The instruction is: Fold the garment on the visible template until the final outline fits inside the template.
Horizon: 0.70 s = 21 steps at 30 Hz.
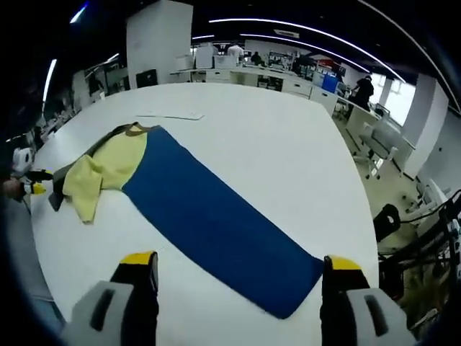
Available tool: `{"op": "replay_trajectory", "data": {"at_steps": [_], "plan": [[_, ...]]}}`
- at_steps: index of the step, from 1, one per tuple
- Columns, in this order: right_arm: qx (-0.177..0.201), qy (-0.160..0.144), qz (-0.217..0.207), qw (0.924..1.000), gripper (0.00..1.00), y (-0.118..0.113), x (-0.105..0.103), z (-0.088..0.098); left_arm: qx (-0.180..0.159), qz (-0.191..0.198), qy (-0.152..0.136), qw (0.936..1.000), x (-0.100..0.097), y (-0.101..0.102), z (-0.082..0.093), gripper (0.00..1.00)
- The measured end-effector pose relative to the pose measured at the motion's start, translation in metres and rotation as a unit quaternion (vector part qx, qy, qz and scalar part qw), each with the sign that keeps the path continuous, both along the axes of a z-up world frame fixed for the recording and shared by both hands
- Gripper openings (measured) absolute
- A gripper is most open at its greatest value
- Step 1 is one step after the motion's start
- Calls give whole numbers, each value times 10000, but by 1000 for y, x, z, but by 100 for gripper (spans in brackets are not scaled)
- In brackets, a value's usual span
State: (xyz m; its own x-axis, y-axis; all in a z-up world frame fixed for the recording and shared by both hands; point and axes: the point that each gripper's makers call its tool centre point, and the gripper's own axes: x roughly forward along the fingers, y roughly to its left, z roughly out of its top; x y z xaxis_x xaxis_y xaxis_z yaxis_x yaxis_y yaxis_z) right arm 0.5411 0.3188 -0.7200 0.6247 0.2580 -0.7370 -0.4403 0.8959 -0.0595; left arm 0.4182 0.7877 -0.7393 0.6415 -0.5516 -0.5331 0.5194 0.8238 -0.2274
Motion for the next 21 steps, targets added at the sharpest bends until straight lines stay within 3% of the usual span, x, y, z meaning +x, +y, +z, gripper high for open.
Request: {"op": "replay_trajectory", "data": {"at_steps": [4, 21], "plan": [[103, -82, 144, 9998, 94, 14, -9, 5, -143, 43, 310, 9994, -5, -3, -8, 37], [383, -175, 422, 9982, 92, 46, -45, 10, -500, 238, 707, 9960, -29, -13, -20, 26]]}}
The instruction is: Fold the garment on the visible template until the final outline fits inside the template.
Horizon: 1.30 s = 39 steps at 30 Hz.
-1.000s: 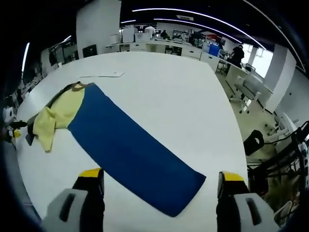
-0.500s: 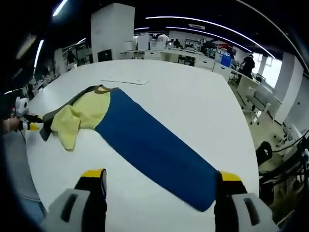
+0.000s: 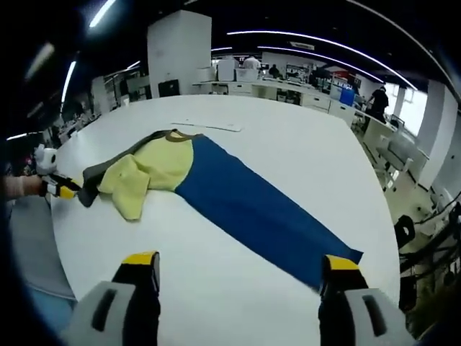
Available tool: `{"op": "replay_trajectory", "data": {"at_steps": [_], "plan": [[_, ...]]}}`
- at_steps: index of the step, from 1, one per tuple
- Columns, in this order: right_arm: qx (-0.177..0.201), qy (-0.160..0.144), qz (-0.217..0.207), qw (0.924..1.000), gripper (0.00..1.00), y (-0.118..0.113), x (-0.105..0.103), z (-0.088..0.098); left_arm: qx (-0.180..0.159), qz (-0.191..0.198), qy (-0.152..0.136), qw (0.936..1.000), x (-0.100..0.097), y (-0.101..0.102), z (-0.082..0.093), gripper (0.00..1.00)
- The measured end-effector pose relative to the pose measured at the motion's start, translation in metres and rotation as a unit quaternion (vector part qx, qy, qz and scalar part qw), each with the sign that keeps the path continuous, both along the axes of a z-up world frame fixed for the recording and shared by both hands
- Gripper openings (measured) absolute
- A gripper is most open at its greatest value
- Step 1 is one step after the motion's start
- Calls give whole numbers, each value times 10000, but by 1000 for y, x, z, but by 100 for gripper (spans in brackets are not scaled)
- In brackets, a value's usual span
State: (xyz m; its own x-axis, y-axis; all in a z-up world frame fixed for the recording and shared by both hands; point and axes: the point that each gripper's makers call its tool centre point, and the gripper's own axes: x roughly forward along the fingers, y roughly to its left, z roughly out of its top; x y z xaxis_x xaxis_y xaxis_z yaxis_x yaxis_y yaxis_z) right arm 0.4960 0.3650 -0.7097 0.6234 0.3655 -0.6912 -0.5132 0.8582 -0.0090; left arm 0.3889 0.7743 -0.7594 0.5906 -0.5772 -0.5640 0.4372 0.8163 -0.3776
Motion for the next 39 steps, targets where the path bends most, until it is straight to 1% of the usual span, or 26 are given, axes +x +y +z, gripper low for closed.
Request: {"op": "replay_trajectory", "data": {"at_steps": [4, 7, 12, 16, 19, 21, 24, 27, 29, 31, 33, 36, 39], "plan": [[-7, -21, 12, 10000, 92, 0, -3, 2, -104, 26, 21, 9999, -2, -4, 1, 25], [-37, -6, 13, 10000, 92, -1, -6, 0, -245, 117, 65, 9996, 0, -6, 0, 23], [-46, 44, 26, 10000, 91, 2, -12, -4, -334, 303, 113, 9989, 4, -5, -1, 18], [-39, 87, 50, 9999, 91, 5, -18, -7, -464, 396, 191, 9980, 4, -6, -2, 8], [-56, 132, 82, 9999, 91, 7, -22, -10, -545, 484, 152, 9972, 6, -5, 0, 3], [-58, 151, 88, 9998, 91, 7, -24, -11, -598, 508, 144, 9968, 7, -5, 3, 0], [-42, 162, 79, 9998, 91, 8, -25, -11, -648, 528, 130, 9964, 10, -5, 6, 0], [-35, 172, 91, 9998, 90, 9, -27, -11, -731, 522, 102, 9959, 12, -4, 14, 0], [-59, 185, 95, 9998, 90, 9, -29, -12, -739, 461, -7, 9962, 12, -3, 22, 0], [-50, 185, 87, 9998, 90, 9, -30, -12, -650, 308, -180, 9972, 12, -1, 32, 0], [-51, 184, 83, 9998, 90, 10, -32, -12, -556, 163, -282, 9979, 12, 3, 38, 0], [-36, 169, 79, 9998, 91, 11, -34, -11, -532, 177, -337, 9979, 12, 13, 50, 0], [-11, 128, 83, 9999, 91, 13, -35, -8, -476, 234, -374, 9979, 14, 25, 58, 0]]}}
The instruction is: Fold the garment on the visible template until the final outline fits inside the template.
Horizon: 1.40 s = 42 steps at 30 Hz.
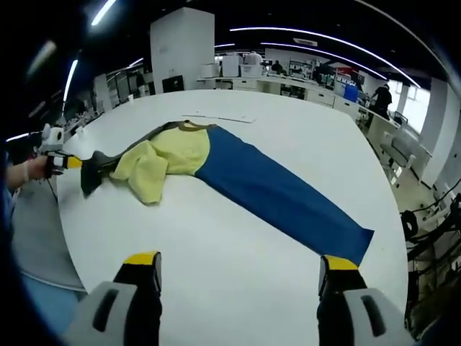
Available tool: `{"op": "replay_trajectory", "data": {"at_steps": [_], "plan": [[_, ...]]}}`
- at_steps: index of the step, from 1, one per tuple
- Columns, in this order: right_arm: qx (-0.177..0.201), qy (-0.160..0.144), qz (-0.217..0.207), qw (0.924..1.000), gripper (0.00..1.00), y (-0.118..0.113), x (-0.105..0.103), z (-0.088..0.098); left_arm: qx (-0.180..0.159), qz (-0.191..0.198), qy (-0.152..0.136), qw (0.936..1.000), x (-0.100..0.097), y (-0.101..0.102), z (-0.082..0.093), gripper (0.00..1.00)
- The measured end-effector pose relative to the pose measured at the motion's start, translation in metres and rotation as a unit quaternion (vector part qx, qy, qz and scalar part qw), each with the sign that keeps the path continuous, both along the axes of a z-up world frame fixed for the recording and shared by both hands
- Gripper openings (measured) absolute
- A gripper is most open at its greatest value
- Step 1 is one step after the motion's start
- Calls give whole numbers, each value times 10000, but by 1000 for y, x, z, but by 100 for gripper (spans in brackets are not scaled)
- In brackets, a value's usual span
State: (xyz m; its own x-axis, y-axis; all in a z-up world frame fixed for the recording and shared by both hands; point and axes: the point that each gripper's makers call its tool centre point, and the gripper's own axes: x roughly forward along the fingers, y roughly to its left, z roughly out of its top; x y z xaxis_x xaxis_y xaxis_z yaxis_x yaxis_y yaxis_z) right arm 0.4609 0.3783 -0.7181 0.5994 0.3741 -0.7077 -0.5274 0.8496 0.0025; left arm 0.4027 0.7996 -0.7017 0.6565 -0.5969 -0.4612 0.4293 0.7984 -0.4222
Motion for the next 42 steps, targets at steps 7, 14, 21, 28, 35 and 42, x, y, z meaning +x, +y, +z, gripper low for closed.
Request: {"op": "replay_trajectory", "data": {"at_steps": [7, 14, 21, 28, 35, 42], "plan": [[-28, -38, 32, 10000, 91, 3, -3, 3, 163, 177, -142, 9996, 8, 35, 14, 0], [-46, -45, 11, 10000, 91, 2, -5, 4, 441, 399, -179, 9981, 21, 82, 20, 0], [-66, -3, -45, 10000, 91, 0, -10, 3, 632, 577, -10, 9963, 25, 113, 15, 0], [-87, 49, -72, 9999, 91, -1, -16, 1, 866, 656, 378, 9934, 22, 147, -9, 0], [-75, -35, -90, 9999, 91, 1, -14, 7, 916, 1034, 355, 9898, 40, 182, -8, 0], [-126, -20, 38, 9999, 91, 12, -13, 5, 1119, 1181, 343, 9861, 63, 216, -10, 0]]}}
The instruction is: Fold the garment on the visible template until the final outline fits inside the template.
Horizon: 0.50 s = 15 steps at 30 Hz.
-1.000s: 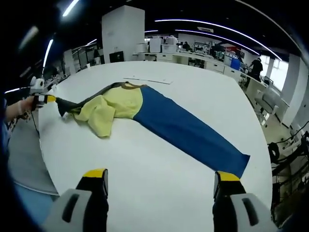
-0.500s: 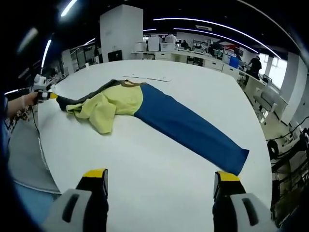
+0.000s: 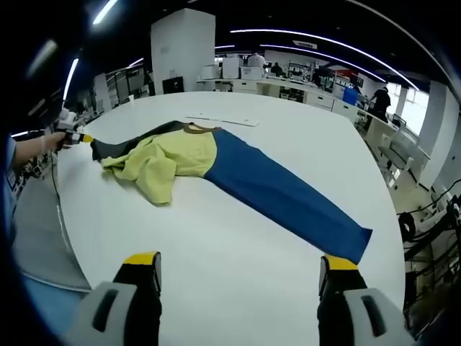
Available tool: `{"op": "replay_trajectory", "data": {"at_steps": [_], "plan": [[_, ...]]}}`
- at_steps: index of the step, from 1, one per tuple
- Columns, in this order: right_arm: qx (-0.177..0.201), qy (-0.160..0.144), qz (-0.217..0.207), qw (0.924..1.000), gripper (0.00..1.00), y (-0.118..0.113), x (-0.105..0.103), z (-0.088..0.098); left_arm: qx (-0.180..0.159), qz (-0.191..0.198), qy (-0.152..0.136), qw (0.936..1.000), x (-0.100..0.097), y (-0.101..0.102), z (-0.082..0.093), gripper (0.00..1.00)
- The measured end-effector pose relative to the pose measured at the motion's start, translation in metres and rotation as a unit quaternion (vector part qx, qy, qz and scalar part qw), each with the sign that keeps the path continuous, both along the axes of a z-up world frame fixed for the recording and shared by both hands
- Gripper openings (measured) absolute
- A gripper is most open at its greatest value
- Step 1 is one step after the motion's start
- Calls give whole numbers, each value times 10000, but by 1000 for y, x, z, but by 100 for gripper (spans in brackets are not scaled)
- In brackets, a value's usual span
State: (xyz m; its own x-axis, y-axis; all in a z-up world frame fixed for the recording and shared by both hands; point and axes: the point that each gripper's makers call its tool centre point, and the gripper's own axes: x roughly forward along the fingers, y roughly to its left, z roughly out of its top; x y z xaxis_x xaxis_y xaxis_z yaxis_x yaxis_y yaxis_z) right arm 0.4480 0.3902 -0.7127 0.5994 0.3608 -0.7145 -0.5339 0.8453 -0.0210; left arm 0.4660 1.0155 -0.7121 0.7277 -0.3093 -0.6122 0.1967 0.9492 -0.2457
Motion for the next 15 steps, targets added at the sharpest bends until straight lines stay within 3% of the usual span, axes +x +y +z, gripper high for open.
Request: {"op": "replay_trajectory", "data": {"at_steps": [5, 15], "plan": [[-19, 49, 51, 10000, 91, 7, 0, -2, 240, 65, 214, 9995, 17, 28, -11, 0], [-121, 116, 90, 9998, 91, 12, 2, 0, 316, 229, 448, 9982, 50, 66, -35, 0]]}}
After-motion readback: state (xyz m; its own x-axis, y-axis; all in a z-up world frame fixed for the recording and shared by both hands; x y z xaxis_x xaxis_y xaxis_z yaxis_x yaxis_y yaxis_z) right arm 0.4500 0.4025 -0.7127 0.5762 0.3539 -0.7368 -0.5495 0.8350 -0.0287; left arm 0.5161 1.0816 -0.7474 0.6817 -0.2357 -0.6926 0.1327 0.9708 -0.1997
